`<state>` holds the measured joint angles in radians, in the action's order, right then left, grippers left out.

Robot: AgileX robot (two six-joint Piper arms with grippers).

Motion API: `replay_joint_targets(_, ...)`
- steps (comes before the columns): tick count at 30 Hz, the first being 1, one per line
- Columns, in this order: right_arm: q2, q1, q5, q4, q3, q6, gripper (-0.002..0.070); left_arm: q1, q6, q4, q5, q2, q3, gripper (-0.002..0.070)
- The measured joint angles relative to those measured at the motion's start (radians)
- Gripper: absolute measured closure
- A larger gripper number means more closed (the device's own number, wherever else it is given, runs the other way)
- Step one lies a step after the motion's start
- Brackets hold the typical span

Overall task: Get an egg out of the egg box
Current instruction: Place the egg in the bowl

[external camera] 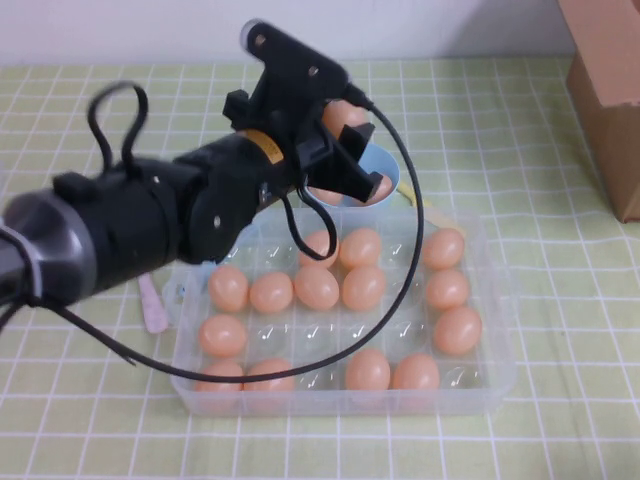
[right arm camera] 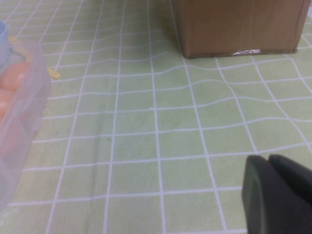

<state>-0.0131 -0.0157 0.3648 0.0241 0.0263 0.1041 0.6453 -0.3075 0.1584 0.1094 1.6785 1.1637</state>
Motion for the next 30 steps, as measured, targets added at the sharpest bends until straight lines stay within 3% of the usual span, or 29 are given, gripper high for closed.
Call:
replay_joint_targets(2,0.000,0.000,0.000,0.000,0.000,0.000,0.0695,-0.006,0.000,0.032,0.176,0.031,-0.043,0.0319)
replay_joint_targets(6,0.000,0.000,0.000,0.000,0.000,0.000,0.0695,-0.008,0.000,0.051,0.274,0.100,-0.042,0.0319)
replay_joint_targets(30,0.000,0.000,0.000,0.000,0.000,0.000,0.0695,-0.057,0.041,0.055,0.231,0.471,0.274,0.0312)
